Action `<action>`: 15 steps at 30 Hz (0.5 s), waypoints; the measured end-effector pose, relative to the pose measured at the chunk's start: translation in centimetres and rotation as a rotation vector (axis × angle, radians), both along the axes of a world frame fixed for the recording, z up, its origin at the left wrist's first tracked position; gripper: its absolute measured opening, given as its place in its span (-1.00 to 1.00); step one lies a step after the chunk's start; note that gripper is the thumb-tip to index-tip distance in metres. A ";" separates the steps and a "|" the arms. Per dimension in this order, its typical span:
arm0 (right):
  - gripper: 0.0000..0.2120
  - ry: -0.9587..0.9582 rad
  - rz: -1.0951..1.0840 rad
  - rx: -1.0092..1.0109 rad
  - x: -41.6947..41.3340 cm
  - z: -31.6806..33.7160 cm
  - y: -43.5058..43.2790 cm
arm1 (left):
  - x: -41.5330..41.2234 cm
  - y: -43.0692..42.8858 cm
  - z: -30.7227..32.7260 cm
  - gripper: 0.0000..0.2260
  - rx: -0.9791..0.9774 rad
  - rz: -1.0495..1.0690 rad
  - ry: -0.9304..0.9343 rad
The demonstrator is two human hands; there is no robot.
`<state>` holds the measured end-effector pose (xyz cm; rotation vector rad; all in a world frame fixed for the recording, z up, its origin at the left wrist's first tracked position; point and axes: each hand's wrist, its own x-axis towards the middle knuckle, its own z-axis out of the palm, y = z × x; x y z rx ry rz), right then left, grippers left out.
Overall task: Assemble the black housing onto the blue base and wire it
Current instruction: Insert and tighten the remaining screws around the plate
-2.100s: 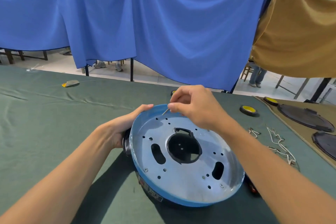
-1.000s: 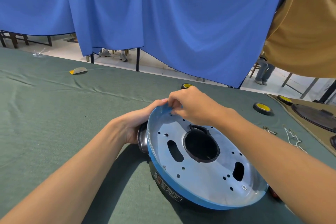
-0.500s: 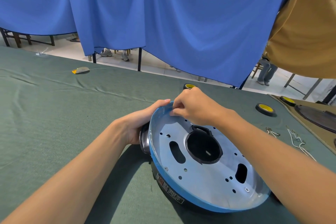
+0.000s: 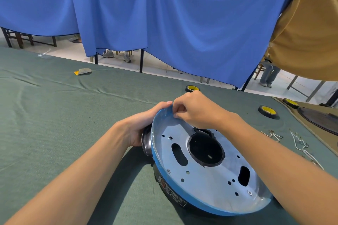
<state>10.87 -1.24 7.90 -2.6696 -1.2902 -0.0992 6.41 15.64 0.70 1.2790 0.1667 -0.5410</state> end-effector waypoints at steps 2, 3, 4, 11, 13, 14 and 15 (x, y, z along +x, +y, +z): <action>-0.86 0.014 0.002 -0.018 0.0 0.1 0.0 | 0.0 0.0 0.0 -0.35 0.004 0.004 -0.004; -0.85 0.013 -0.002 -0.026 -0.1 0.1 0.0 | 0.0 0.0 -0.1 -0.34 0.008 0.004 -0.007; -0.86 0.002 -0.011 -0.033 -0.1 0.0 0.0 | 0.0 0.0 -0.1 -0.34 0.015 0.005 -0.006; -0.73 -0.126 -0.071 -0.028 -0.5 -0.6 -0.2 | -0.2 0.0 0.2 -0.39 0.025 0.010 0.000; -0.74 -0.119 -0.122 0.027 -0.4 0.0 -1.1 | -0.2 0.0 0.2 -0.36 0.036 0.014 -0.004; -0.76 -0.108 -0.156 0.067 -0.1 0.5 -1.8 | -0.2 0.0 0.2 -0.35 0.044 0.015 -0.008; -0.78 -0.094 -0.191 0.111 0.2 1.0 -2.7 | -0.2 0.1 0.1 -0.37 0.057 0.014 -0.011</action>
